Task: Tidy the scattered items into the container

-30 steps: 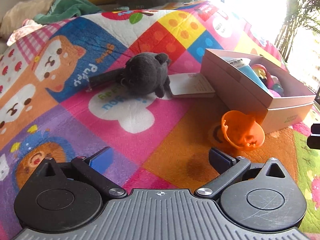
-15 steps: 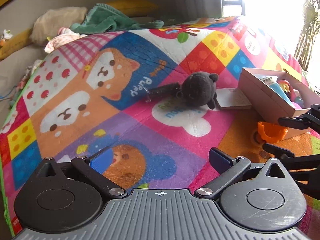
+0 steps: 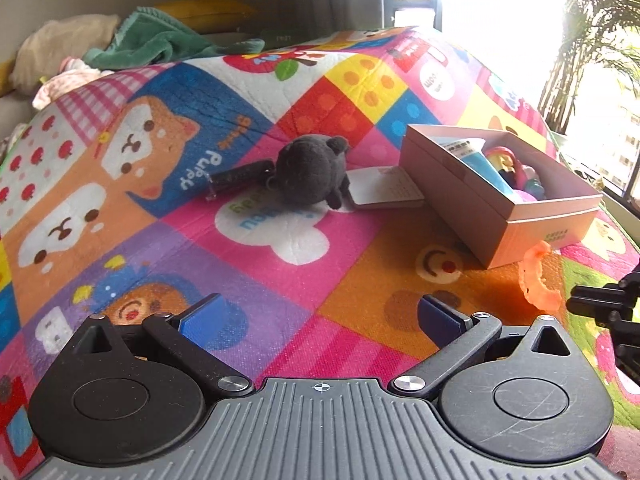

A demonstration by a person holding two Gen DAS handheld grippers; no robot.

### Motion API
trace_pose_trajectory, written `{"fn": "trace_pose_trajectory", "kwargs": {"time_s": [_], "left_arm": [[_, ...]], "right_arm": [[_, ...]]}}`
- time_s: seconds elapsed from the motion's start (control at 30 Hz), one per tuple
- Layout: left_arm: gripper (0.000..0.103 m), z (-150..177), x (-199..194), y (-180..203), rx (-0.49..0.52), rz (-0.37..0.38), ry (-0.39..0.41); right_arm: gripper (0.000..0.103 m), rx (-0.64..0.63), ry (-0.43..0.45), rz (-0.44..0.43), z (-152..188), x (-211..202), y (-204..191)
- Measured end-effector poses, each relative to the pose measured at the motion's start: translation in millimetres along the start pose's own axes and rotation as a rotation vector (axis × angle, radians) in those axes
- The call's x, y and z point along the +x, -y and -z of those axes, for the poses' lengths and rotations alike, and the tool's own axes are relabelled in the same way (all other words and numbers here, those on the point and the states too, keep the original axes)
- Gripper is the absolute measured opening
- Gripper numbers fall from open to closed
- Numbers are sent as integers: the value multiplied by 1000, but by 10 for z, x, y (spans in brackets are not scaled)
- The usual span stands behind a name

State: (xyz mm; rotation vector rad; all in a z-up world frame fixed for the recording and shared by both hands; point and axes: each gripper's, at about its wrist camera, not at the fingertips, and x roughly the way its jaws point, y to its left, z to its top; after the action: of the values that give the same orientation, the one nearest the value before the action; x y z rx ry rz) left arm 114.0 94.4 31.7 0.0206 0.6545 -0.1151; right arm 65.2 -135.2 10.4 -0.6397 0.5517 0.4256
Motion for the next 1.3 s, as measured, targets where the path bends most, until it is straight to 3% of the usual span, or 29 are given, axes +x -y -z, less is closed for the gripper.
{"fn": "trace_pose_trajectory", "kwargs": {"time_s": [0.07,0.13,0.17,0.2,0.23,0.27,0.3,0.37,0.57,0.7,0.8,1.0,1.1,1.3], "left_arm": [[103,-8,9,77,17,15,-1],[103,-22,25,163,39,33,2],[103,-28,35,202,49,41,3],[103,-36,48,248,61,47,7],[103,-47,63,292,71,47,15],[103,-63,79,324,78,42,26],[103,-94,103,355,87,31,47],[103,-180,164,386,98,-9,95],[103,-697,731,281,79,-108,155],[103,-947,1335,235,86,-197,71],[103,-1044,1548,120,49,-209,56],[102,-1059,1588,30,62,-165,72],[77,-1023,1585,3,75,-143,50],[74,-953,1300,47,83,-123,32]], "right_arm": [[3,62,-14,37,140,-48,136],[10,170,-5,26,241,-95,322],[23,223,1,14,274,-110,399],[45,274,15,8,299,-119,468],[58,313,33,9,312,-119,517],[79,349,55,7,322,-111,559],[89,392,74,-1,330,-84,602],[95,481,86,-41,346,9,686],[97,644,107,-94,363,239,811],[103,666,128,-76,384,237,831],[103,708,131,-57,423,233,873],[103,795,110,-27,481,288,967],[103,817,106,-17,502,297,992],[103,834,133,-27,538,260,1011]]}}
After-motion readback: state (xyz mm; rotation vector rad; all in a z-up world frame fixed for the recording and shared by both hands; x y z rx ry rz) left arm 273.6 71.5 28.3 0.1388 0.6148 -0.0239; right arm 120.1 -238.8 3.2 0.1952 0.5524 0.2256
